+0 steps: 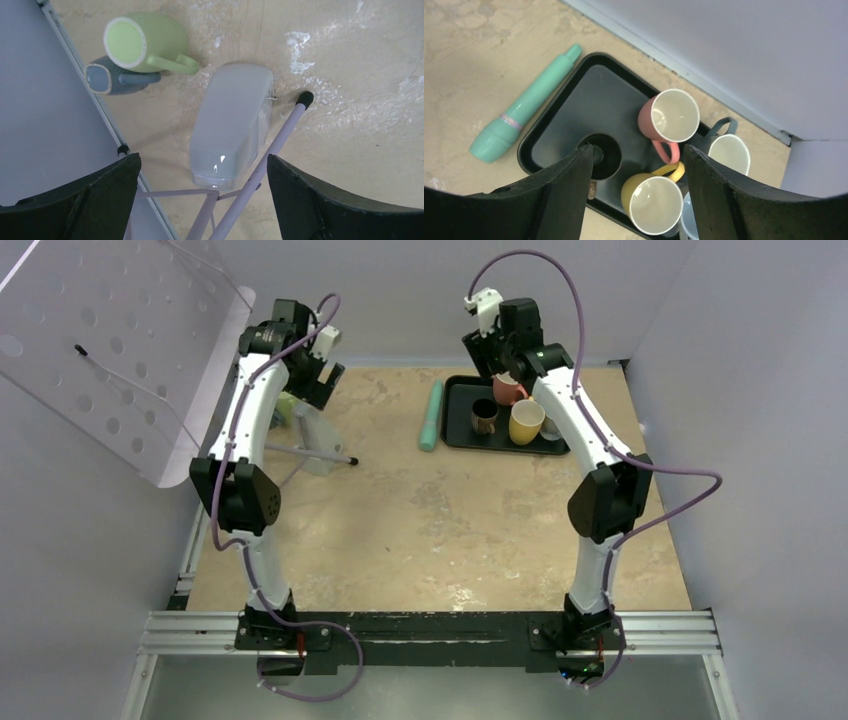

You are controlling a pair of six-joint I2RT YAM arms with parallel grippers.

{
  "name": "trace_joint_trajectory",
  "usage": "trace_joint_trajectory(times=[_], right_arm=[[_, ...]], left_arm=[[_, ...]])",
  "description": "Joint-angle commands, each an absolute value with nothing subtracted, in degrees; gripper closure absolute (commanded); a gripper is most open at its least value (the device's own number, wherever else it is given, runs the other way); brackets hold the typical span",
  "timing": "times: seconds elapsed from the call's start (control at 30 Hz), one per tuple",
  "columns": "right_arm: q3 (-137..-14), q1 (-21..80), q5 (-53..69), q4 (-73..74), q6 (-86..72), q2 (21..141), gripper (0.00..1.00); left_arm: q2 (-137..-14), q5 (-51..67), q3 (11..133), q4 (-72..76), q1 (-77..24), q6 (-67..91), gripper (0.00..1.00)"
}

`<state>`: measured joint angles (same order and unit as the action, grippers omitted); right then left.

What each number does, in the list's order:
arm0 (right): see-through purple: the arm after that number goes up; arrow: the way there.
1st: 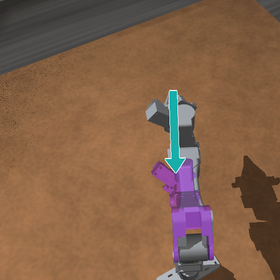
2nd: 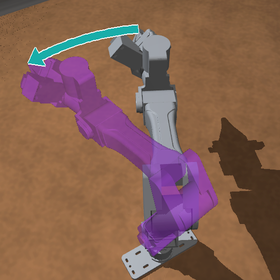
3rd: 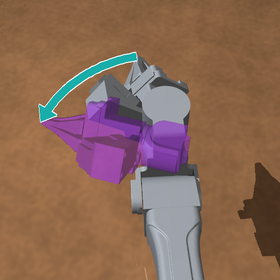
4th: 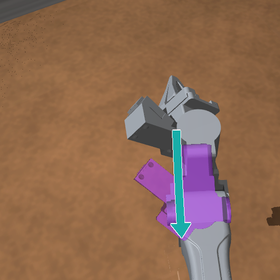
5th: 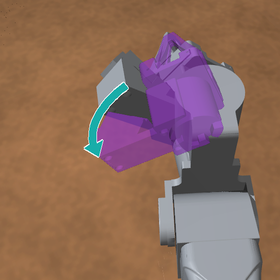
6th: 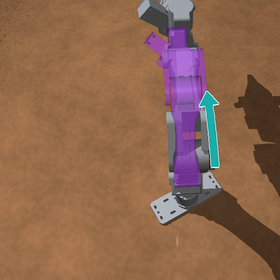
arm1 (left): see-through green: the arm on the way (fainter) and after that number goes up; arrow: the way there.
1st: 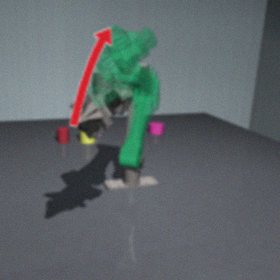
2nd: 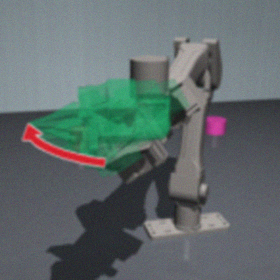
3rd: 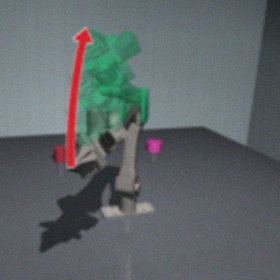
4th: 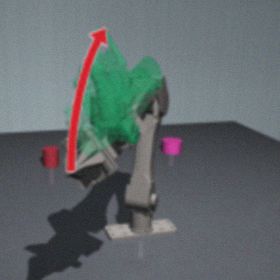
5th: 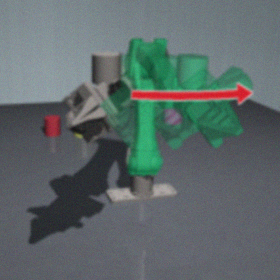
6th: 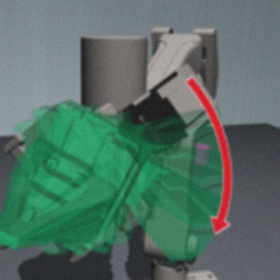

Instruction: Turn the mug right side up

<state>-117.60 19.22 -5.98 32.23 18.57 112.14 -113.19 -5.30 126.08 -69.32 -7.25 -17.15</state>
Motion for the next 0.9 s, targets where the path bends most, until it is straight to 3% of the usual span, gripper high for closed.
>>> trace_joint_trajectory(times=[0.0,0.2,0.3,0.33,0.37,0.67,0.87], right_arm=[[-115.9,19.4,-5.7,32.1,17.1,111.2,0.31],[-114.9,19.4,-6.1,32.1,17.2,110.6,0.31],[-114.2,19.5,-6.4,31.8,17.4,110.1,0.31],[-114.0,19.5,-6.5,31.6,17.5,109.9,0.31],[-113.9,19.5,-6.6,31.7,17.6,109.9,0.32],[-112.6,19.5,-7.7,32.2,17.6,109.2,0.32],[-112.2,19.7,-9.1,34.5,17.8,108.4,0.32]], left_arm=[[-114.4,-4.9,122.1,-69.3,-5.9,-17.5,0.03],[-116.2,-3.3,120.8,-71.2,-5.6,-16.7,0.3],[-115.5,-2.6,119.8,-70.1,-5.5,-16.0,0.82],[-115.2,-2.2,119.4,-69.2,-5.6,-15.8,0.94],[-115.1,-1.1,119.4,-68.5,-5.6,-15.8,1.0],[-124.3,14.4,131.7,-59.7,-7.9,-12.1,1.0],[-130.1,16.8,133.7,-47.7,-9.6,-7.9,1.0]])
